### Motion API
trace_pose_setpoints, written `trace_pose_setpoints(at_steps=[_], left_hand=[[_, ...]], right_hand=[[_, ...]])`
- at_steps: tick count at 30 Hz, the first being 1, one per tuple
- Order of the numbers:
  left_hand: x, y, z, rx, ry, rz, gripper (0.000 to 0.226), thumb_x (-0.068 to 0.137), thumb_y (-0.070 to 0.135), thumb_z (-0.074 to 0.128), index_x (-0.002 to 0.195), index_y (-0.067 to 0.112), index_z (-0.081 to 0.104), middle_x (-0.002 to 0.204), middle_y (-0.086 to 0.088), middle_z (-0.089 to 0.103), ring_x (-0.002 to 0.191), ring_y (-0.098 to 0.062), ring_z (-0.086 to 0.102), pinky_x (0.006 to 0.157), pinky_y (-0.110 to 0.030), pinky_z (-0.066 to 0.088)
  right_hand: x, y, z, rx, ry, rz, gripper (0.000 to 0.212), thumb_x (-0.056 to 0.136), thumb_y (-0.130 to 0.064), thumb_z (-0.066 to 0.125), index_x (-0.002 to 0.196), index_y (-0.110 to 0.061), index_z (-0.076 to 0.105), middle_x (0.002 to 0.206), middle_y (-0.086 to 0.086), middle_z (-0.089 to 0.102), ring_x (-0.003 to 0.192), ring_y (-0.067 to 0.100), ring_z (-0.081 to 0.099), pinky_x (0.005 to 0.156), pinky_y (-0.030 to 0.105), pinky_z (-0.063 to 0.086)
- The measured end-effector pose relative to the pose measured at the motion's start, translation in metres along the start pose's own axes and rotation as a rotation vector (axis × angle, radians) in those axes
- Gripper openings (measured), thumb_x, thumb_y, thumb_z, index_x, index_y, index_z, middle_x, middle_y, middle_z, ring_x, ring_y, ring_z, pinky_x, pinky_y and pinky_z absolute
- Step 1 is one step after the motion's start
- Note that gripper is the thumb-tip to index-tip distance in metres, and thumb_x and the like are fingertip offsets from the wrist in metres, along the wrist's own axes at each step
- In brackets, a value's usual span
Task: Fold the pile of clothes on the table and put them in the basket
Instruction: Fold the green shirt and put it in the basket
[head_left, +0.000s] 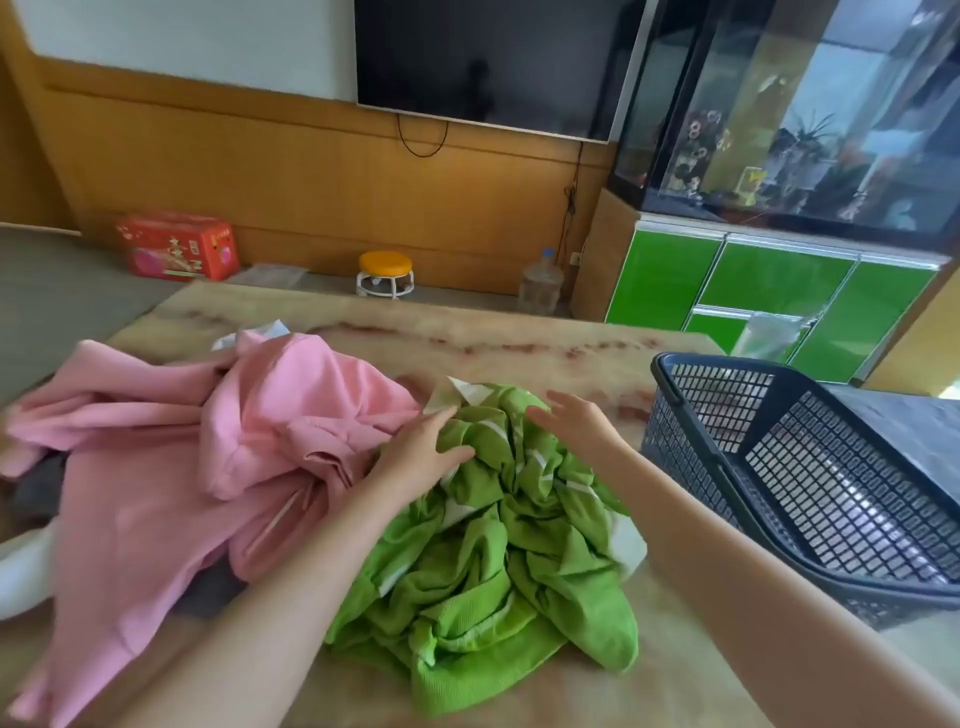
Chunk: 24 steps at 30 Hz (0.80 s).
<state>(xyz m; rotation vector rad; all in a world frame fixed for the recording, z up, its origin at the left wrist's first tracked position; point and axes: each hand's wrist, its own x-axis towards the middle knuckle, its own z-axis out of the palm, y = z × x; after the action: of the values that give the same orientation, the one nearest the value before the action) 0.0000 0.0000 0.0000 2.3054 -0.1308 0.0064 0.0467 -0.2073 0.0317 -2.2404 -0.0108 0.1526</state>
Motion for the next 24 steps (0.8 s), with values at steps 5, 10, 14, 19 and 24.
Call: trace_pose_setpoints(at_steps=[5,10,14,19,24], left_hand=[[0.007,-0.009,0.015,0.093,-0.009,0.018,0.036,0.083,0.04,0.066,0.116,0.024,0.064,0.119,0.003,0.064,0.109,-0.014,0.058,0.092,-0.03,0.045],[-0.006,-0.023,-0.004,0.161,-0.226,0.046,0.034,0.082,0.053,0.06,0.071,0.022,0.07,0.067,0.009,0.062,0.071,-0.012,0.06,0.071,-0.03,0.045],[-0.005,-0.023,-0.022,0.008,-0.224,-0.064,0.049,0.083,0.063,0.041,0.073,0.027,0.072,0.085,0.007,0.072,0.085,-0.007,0.064,0.089,-0.024,0.045],[0.01,-0.012,-0.005,0.105,-0.126,-0.078,0.06,0.085,0.067,0.04,0.134,0.032,0.037,0.092,-0.011,0.067,0.074,-0.018,0.06,0.081,-0.038,0.05],[0.026,-0.02,0.002,0.11,-0.174,-0.153,0.088,0.074,0.081,0.035,0.148,0.042,0.007,0.145,-0.002,0.042,0.115,-0.02,0.055,0.102,-0.038,0.041]], right_hand=[[0.024,0.001,0.02,-0.08,0.006,0.002,0.06,0.086,-0.038,0.066,0.138,-0.016,0.046,0.12,0.008,0.061,0.104,0.022,0.059,0.081,0.025,0.044],[0.024,0.027,0.004,-0.488,-0.104,0.041,0.027,0.08,-0.019,0.071,0.106,-0.014,0.07,0.086,0.007,0.064,0.078,0.022,0.06,0.066,0.024,0.041],[0.019,0.038,-0.025,-0.61,-0.171,0.021,0.022,0.083,-0.023,0.068,0.102,-0.012,0.071,0.09,0.008,0.065,0.081,0.024,0.06,0.067,0.025,0.043],[0.04,-0.001,-0.02,-0.46,-0.113,0.052,0.087,0.079,-0.072,0.047,0.148,-0.027,0.023,0.125,0.007,0.058,0.072,0.021,0.067,0.057,0.029,0.053],[0.075,-0.029,0.013,-0.722,-0.302,-0.014,0.093,0.071,-0.087,0.028,0.148,-0.034,0.022,0.151,-0.002,0.033,0.115,0.026,0.056,0.086,0.037,0.05]])
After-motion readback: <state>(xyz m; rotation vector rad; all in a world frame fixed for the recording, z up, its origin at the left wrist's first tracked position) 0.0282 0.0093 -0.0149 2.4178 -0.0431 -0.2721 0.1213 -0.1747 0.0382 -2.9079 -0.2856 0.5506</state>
